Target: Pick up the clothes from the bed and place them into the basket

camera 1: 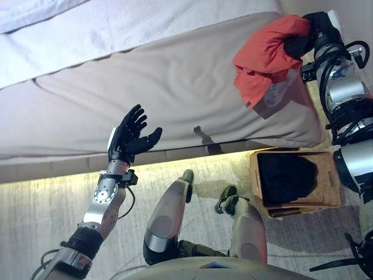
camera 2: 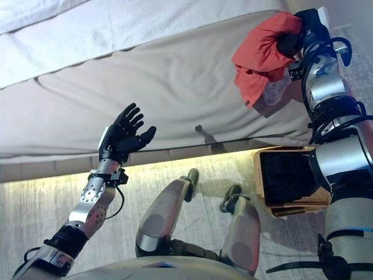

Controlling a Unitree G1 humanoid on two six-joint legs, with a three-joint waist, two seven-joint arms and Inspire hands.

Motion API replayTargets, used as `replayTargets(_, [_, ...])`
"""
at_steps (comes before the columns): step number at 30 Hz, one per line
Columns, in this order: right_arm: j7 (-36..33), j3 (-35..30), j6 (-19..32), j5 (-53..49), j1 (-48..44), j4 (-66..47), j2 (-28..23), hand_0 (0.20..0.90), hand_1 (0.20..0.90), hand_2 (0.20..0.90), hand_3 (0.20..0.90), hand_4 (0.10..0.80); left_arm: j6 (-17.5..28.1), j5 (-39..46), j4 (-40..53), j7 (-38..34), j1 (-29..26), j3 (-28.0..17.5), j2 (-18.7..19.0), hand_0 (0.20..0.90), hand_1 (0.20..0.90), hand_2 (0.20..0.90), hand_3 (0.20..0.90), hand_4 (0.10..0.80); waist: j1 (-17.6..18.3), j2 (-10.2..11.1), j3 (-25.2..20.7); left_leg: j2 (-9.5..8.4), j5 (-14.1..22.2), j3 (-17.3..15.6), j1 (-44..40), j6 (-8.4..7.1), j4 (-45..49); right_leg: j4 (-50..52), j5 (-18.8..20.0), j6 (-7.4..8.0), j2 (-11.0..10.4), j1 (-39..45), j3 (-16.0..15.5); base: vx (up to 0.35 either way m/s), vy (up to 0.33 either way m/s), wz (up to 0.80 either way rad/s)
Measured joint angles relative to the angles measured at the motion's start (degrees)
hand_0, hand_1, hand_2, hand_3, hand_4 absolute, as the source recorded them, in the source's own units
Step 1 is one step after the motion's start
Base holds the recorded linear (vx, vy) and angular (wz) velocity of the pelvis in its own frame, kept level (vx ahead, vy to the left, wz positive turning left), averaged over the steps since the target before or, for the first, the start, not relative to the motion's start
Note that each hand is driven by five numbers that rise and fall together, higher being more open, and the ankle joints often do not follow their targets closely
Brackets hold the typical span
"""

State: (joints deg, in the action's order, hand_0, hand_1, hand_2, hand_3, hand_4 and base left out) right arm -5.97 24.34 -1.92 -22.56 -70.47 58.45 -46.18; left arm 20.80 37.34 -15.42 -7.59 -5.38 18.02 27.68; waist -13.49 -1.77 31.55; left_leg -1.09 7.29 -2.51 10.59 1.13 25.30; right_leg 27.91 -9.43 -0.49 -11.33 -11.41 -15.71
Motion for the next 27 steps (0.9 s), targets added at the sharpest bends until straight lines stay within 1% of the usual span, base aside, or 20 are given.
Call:
replayTargets(2, [1.47,-2.19,0.04,-2.57,0.61,-0.4,-1.22,0.3,0.3,0.3,0.2,0.1,-1.92,-1.32,-0.17,0.16,-0.07,-0.44,-0.02,0.9,0.9,0.9,0.9,0.8,1.25,1.27,-0.66,0.06,-0.76,-0.26,-3.08,-0.27,-3.42,-2.36,0.31,0.07,0.4,2.38,-0.22,0.089,0.004,-0.15])
replayTargets(4, [2.52,-4.87,0.18,-4.38,3.03,-2.76,-2.39,0.3,0.3,0.3,0.2,0.1,-3.99,-1.62,-1.95,0.57,0.23,-0.38,-0.3,0.9,0.9,0.9,0.9,0.8,2.08,2.0,-1.67,0.27,-1.26,-1.0,-6.95,-0.74,-6.73,-5.1,0.81,0.37,1.15,5.45,0.28,0.066,0.008,-0.21])
replayTargets(6, [3.07,-7.32,0.53,-5.62,7.9,-6.52,-3.42,0.3,0.3,0.3,0.2,0.1,-5.39,-1.38,-5.33,0.63,0.86,-0.45,-0.66,0.9,0.9,0.9,0.9,0.8,3.46,3.81,-6.51,0.79,-1.33,-2.06,-7.07,-0.83,-9.24,-7.47,1.39,0.66,2.13,4.88,0.98,0.041,0.014,-0.29])
replayTargets(7, [3.46,-8.12,0.54,-5.63,9.61,-7.67,-3.87,0.3,0.3,0.3,0.2,0.1,-6.01,-1.33,-6.87,0.57,0.9,-0.51,-0.81,0.9,0.9,0.9,0.9,0.8,4.12,4.2,-7.95,1.11,-1.45,-2.36,-7.49,-0.96,-9.95,-8.69,1.99,0.55,2.68,5.52,0.98,0.028,0.008,-0.31])
replayTargets(10, [3.94,-11.39,0.52,-5.62,15.78,-11.65,-5.9,0.3,0.3,0.3,0.2,0.1,-6.44,-1.35,-8.74,0.57,1.22,-0.58,-1.93,0.9,0.9,0.9,0.9,0.8,6.27,4.52,-9.59,1.8,-1.53,-3.74,-11.26,-1.06,-12.95,-12.9,3.3,0.25,4.12,9.09,1.47,0.012,-0.002,-0.26])
replayTargets(11, [3.97,-12.97,0.46,-5.6,19.07,-12.79,-6.3,0.3,0.3,0.3,0.2,0.1,-6.48,-1.39,-9.07,0.62,1.4,-0.63,-2.51,0.9,0.9,0.9,0.9,0.8,7.57,4.8,-10.8,1.89,-1.57,-4.54,-12.55,-1.11,-14.19,-14.62,3.58,0.48,4.55,10.11,2.14,0.019,-0.012,-0.29])
replayTargets(12, [3.99,-14.78,0.47,-5.61,21.96,-14.13,-6.38,0.3,0.3,0.3,0.2,0.1,-6.48,-1.42,-9.32,0.64,1.48,-0.79,-3.04,0.9,0.9,0.9,0.9,0.8,8.02,4.81,-11.58,2.08,-1.65,-5.12,-13.63,-1.24,-15.44,-16.1,4.14,0.36,5.02,11.09,2.64,0.008,-0.032,-0.38])
replayTargets(14, [3.99,-17.29,0.33,-5.56,29.06,-16.42,-6.39,0.3,0.3,0.3,0.2,0.1,-6.56,-1.48,-10.42,0.63,1.53,-1.32,-4.25,0.9,0.9,0.9,0.9,0.8,10.36,4.84,-14.09,2.24,-2.0,-6.16,-15.21,-1.79,-17.2,-20.27,5.67,0.32,5.92,13.22,3.9,-0.002,-0.049,-0.35])
replayTargets(15, [4.0,-17.99,0.31,-5.56,32.23,-17.12,-6.34,0.3,0.3,0.3,0.2,0.1,-6.56,-1.52,-10.86,0.68,1.54,-1.68,-4.78,0.9,0.9,0.9,0.9,0.8,11.2,4.89,-15.14,2.32,-2.17,-6.83,-15.68,-2.06,-17.59,-22.09,6.76,0.24,6.16,14.03,4.37,-0.025,-0.042,-0.29])
replayTargets(16, [4.0,-18.14,0.24,-5.55,34.63,-17.19,-6.25,0.3,0.3,0.3,0.2,0.1,-6.56,-1.55,-11.11,0.73,1.45,-2.02,-4.92,0.9,0.9,0.9,0.9,0.8,12.15,5.06,-15.35,2.32,-2.21,-7.4,-15.92,-2.14,-16.44,-24.02,7.79,-0.42,6.24,15.42,4.89,-0.032,-0.032,-0.34])
replayTargets(17, [3.98,-18.88,-0.19,-5.53,37.01,-17.16,-5.63,0.3,0.3,0.3,0.2,0.1,-6.55,-1.63,-11.33,0.75,1.26,-2.3,-4.86,0.9,0.9,0.9,0.9,0.8,12.58,6.19,-15.58,2.06,-0.05,-7.81,-13.24,-1.68,-12.12,-25.2,8.8,-1.34,5.14,16.18,5.84,-0.024,-0.027,-0.36])
replayTargets(18, [3.94,-19.58,-0.64,-5.54,38.56,-17.18,-5.08,0.3,0.3,0.3,0.2,0.1,-6.52,-1.77,-11.39,0.8,1.26,-2.31,-4.71,0.9,0.9,0.9,0.9,0.8,12.77,6.9,-16.01,2.04,0.64,-8.49,-12.56,-1.37,-12.7,-25.54,8.81,-1.33,4.62,16.12,6.79,-0.024,-0.031,-0.41])
replayTargets(19, [4.03,-19.74,-1.29,-5.53,40.5,-17.17,-5.07,0.3,0.3,0.3,0.2,0.1,-6.52,-2.52,-11.49,0.98,1.28,-2.27,-4.92,0.9,0.9,0.9,0.9,0.8,13.71,6.37,-17.0,3.32,-1.73,-8.65,-12.63,-1.11,-19.8,-25.93,8.78,-1.28,5.17,15.99,7.39,-0.037,-0.048,-0.42])
replayTargets(20, [4.08,-20.42,-1.68,-5.48,42.65,-17.15,-4.65,0.3,0.3,0.3,0.2,0.1,-6.49,-3.22,-11.99,1.3,1.13,-2.21,-5.4,0.9,0.9,0.9,0.9,0.8,15.34,4.28,-18.15,6.64,-9.56,-8.3,-12.21,-2.49,-24.48,-26.07,8.23,0.01,6.85,15.98,7.85,-0.042,-0.056,-0.5])
replayTargets(21, [4.38,-20.86,-1.97,-5.5,44.69,-17.17,-3.56,0.3,0.3,0.3,0.2,0.1,-6.48,-3.65,-13.0,1.31,0.86,-2.23,-5.57,0.9,0.9,0.9,0.9,0.8,15.75,4.76,-18.6,5.9,-10.25,-9.33,-13.79,-2.14,-25.82,-26.69,8.74,1.52,6.29,16.32,9.01,-0.035,-0.044,-0.35])
replayTargets(22, [4.86,-20.88,-2.04,-5.47,45.85,-17.17,-3.44,0.3,0.3,0.3,0.2,0.1,-6.49,-3.76,-13.06,1.37,0.78,-2.13,-5.6,0.9,0.9,0.9,0.9,0.8,16.65,4.72,-18.63,5.75,-10.28,-9.42,-14.22,-2.17,-26.24,-27.39,9.24,2.29,6.25,16.89,9.16,-0.031,-0.03,-0.25])
replayTargets(23, [5.1,-20.94,-2.23,-5.39,47.68,-17.16,-3.33,0.3,0.3,0.3,0.2,0.1,-6.49,-3.78,-13.09,1.67,0.61,-2.16,-5.7,0.9,0.9,0.9,0.9,0.8,17.64,4.87,-18.74,5.2,-10.28,-9.64,-15.05,-2.17,-27.25,-28.21,9.33,2.43,6.13,17.5,9.28,-0.026,-0.02,-0.13])
replayTargets(24, [5.11,-21.32,-2.25,-4.93,49.14,-17.13,-2.89,0.3,0.3,0.3,0.2,0.1,-6.48,-3.8,-13.13,1.8,0.52,-2.25,-5.86,0.9,0.9,0.9,0.9,0.8,18.35,4.91,-18.85,4.78,-10.29,-10.33,-15.78,-2.16,-28.32,-29.29,9.77,3.11,5.9,17.77,10.19,-0.026,-0.032,-0.28])
replayTargets(25, [5.12,-21.48,-2.26,-4.19,50.02,-17.13,-2.17,0.3,0.3,0.3,0.2,0.1,-6.47,-3.81,-13.39,1.86,0.48,-2.31,-5.86,0.9,0.9,0.9,0.9,0.8,18.69,4.93,-18.91,4.7,-10.56,-11.24,-16.22,-2.01,-29.14,-30.06,10.24,3.81,5.88,17.86,10.67,-0.01,-0.031,-0.35])
replayTargets(27, [5.28,-21.62,-2.5,-3.32,51.42,-17.12,-0.87,0.3,0.3,0.3,0.2,0.1,-6.47,-3.83,-13.92,1.97,0.42,-2.3,-5.9,0.9,0.9,0.9,0.9,0.8,19.94,4.98,-18.95,4.58,-10.82,-11.6,-16.57,-1.79,-29.97,-31.28,10.6,4.33,5.88,18.24,11.0,-0.002,-0.04,-0.15])
